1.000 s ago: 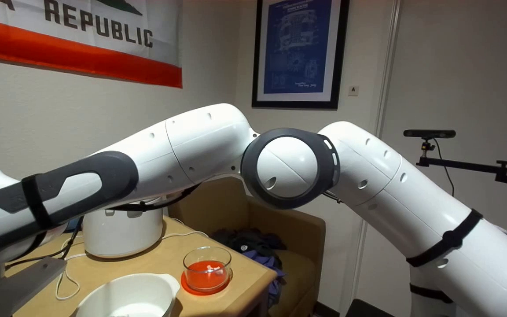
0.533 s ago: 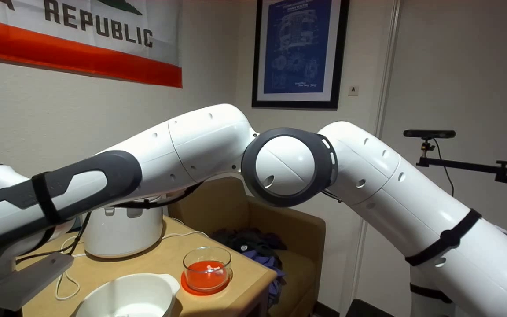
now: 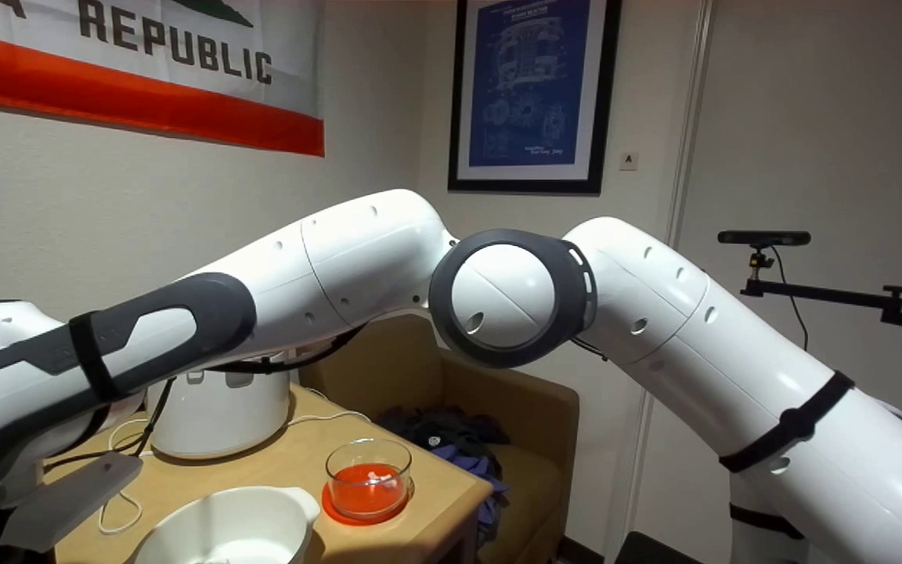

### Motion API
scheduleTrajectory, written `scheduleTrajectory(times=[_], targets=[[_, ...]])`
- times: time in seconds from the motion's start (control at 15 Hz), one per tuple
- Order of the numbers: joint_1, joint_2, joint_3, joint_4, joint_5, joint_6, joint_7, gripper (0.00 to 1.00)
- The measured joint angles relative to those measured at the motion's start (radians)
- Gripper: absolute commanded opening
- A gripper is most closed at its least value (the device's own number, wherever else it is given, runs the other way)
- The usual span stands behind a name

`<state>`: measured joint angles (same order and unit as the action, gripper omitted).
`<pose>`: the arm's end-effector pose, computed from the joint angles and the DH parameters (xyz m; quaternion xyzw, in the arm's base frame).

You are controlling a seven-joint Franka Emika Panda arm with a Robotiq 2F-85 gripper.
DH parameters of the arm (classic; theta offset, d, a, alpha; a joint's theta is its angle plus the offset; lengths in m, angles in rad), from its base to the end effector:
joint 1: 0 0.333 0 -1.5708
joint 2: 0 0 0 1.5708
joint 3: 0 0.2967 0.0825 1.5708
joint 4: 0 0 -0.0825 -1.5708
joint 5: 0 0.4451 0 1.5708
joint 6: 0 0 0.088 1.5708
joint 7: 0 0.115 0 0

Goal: Cover the bowl with the lid on the table

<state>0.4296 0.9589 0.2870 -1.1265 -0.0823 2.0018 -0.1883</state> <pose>0.6445 0.4742 0.1855 -0.9118 -0.4017 0.0451 0.0723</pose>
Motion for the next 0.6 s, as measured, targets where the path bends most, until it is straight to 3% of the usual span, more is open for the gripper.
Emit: scheduleTrajectory(times=[0.33, 0.4, 0.6], targets=[[-0.010, 0.000, 0.000, -0.013, 0.028, 0.008, 0.000, 1.00], [-0.012, 0.000, 0.000, -0.014, 0.033, 0.010, 0.000, 0.94], [-0.017, 0.000, 0.000, -0.023, 0.046, 0.021, 0.000, 1.00]])
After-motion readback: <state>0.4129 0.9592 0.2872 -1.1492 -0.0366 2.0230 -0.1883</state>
